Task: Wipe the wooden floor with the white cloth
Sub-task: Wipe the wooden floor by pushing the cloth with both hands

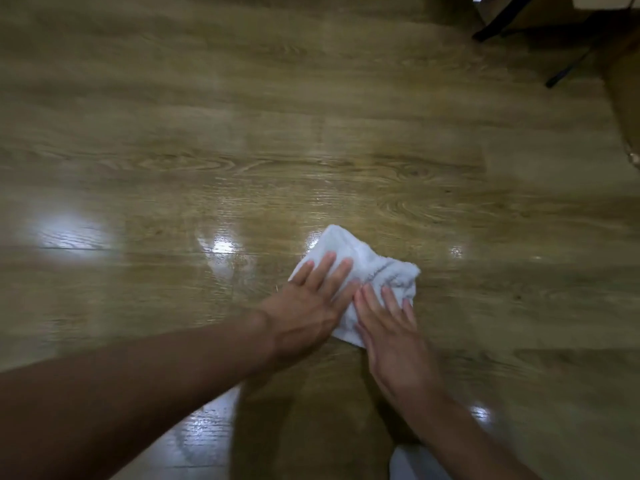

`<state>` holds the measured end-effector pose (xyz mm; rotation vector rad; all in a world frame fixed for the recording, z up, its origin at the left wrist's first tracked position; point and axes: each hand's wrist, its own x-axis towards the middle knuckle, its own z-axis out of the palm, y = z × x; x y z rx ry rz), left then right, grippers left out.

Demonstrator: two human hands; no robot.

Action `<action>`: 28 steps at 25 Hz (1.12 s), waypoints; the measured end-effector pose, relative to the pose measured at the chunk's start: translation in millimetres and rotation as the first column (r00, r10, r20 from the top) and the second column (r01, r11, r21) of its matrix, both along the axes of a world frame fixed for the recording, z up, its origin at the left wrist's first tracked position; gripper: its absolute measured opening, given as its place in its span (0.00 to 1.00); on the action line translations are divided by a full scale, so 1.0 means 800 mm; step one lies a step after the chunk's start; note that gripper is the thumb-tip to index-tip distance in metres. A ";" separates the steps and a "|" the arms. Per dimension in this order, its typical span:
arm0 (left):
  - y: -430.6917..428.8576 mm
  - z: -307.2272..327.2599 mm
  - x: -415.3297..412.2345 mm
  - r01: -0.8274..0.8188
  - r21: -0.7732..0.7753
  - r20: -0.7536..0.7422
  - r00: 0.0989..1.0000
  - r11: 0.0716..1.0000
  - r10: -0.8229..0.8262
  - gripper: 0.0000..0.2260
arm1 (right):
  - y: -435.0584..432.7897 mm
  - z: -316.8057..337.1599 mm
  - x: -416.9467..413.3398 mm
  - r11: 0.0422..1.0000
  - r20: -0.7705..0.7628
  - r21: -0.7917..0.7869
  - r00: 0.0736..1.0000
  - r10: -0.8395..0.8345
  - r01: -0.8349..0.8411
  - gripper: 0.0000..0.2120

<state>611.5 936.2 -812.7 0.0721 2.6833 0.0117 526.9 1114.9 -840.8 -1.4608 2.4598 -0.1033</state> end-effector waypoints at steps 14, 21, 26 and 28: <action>-0.070 0.002 -0.081 -0.247 -0.088 0.029 0.968 0.965 0.250 0.26 | -0.120 0.007 -0.080 0.996 -0.002 0.063 0.998 -0.058 0.058 0.27; 0.049 0.003 -0.045 0.097 -0.020 0.009 0.995 0.995 -0.097 0.23 | 0.049 0.011 -0.021 0.998 -0.033 0.041 0.998 -0.050 0.051 0.24; 0.009 0.007 -0.144 0.009 -0.152 -0.066 0.998 0.988 -0.019 0.25 | -0.005 0.022 -0.145 0.996 0.012 0.036 0.997 -0.079 0.078 0.23; -0.007 0.013 -0.188 -0.088 -0.098 0.045 0.995 0.991 0.093 0.26 | -0.030 0.022 -0.176 0.990 0.024 0.057 0.991 -0.128 0.126 0.24</action>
